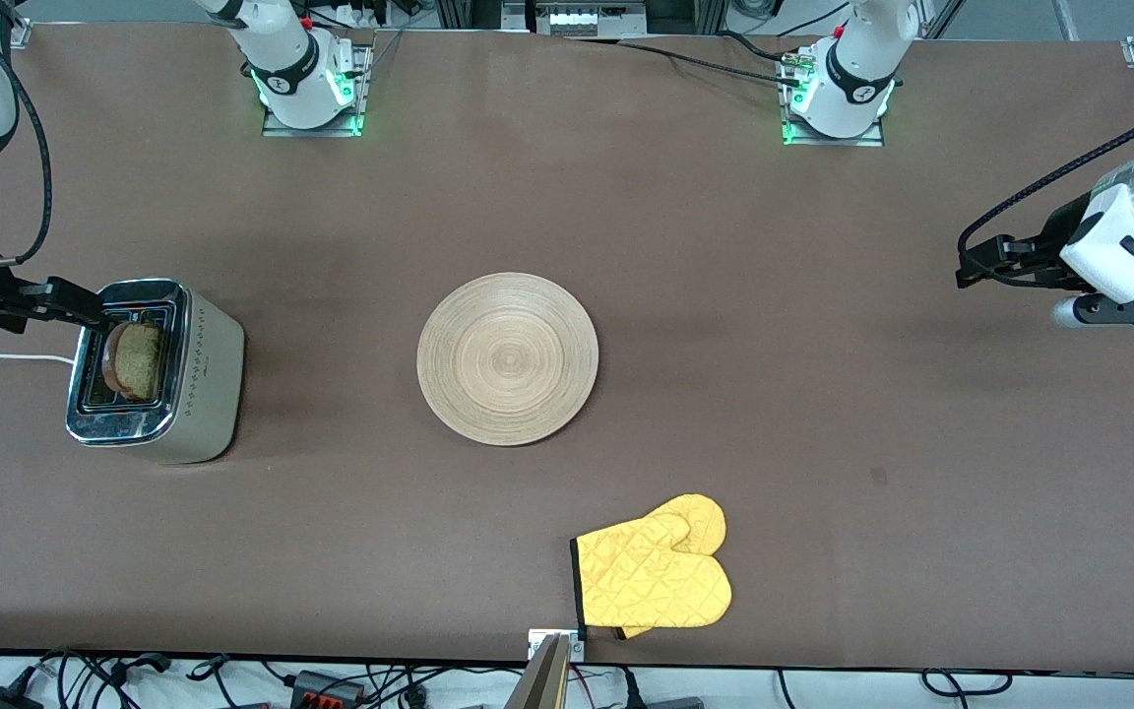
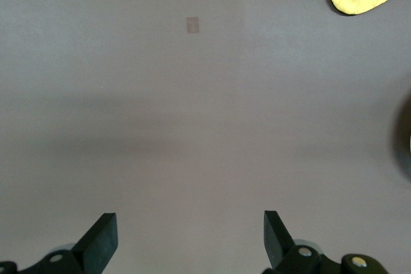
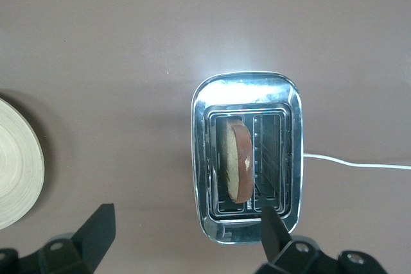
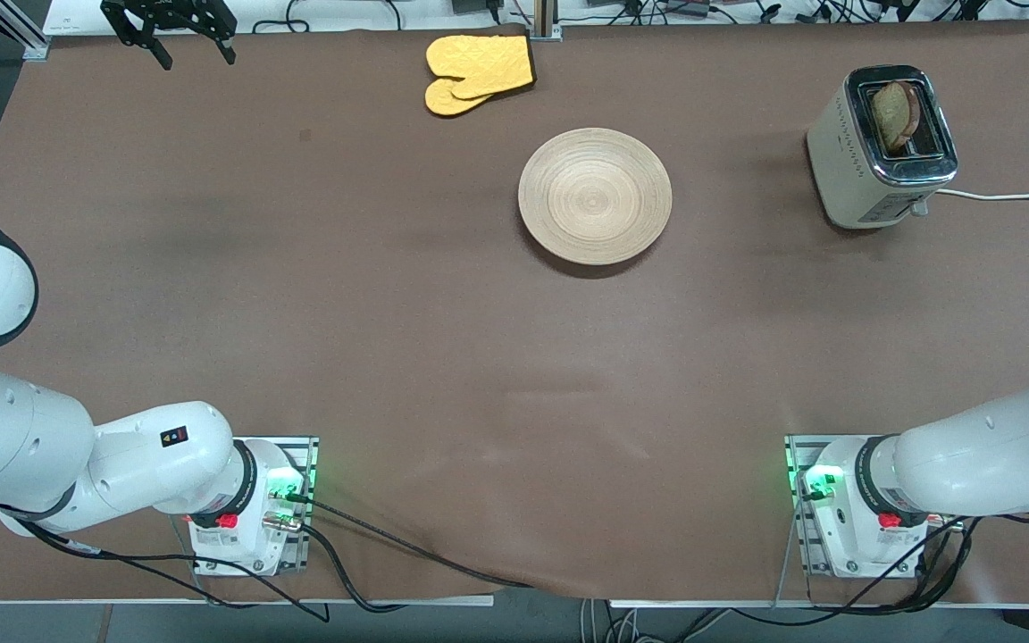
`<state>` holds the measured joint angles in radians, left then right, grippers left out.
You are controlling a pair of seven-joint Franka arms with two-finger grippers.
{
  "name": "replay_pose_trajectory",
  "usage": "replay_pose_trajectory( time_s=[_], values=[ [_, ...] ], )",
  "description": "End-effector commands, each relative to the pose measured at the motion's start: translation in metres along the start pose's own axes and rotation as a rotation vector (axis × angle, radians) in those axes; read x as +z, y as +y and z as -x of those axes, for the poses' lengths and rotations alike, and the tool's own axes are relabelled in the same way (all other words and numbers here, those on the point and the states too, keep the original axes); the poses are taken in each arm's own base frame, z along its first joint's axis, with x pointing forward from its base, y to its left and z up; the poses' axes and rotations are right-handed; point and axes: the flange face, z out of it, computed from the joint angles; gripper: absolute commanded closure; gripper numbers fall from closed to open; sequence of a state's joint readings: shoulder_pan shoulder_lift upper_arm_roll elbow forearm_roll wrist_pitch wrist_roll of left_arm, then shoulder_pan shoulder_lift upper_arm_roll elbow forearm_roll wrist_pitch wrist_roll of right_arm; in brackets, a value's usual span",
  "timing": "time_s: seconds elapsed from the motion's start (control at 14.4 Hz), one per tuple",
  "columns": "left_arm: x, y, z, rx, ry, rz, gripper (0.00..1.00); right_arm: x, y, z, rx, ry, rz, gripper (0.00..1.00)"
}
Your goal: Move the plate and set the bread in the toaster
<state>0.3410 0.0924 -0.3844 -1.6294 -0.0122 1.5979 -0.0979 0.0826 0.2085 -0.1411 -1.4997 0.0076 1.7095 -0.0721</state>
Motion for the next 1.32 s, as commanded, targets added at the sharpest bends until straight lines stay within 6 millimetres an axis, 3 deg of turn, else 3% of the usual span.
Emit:
replay_pose_trajectory(
  time_s=[0.0,0.21,0.35,0.83,1.25],
  values=[
    [-0.007,0.001,0.007,-0.009,0.004,0.009,0.00,-0.013,-0.002,0.008,-0.023,0.027,-0.010,0.00],
    [-0.007,0.000,0.007,-0.012,0.004,0.009,0.00,-0.023,-0.002,0.010,-0.009,0.018,-0.018,0.00],
    [-0.007,0.000,0.007,-0.010,0.004,0.009,0.00,-0.025,0.017,0.012,0.024,0.025,-0.022,0.00],
    [-0.007,0.001,0.007,-0.010,0.002,0.009,0.00,-0.022,0.010,0.013,0.021,0.032,-0.019,0.00],
    [-0.007,0.001,0.007,-0.010,0.002,0.009,0.00,0.000,0.007,0.047,0.019,0.033,-0.013,0.00]
  ],
)
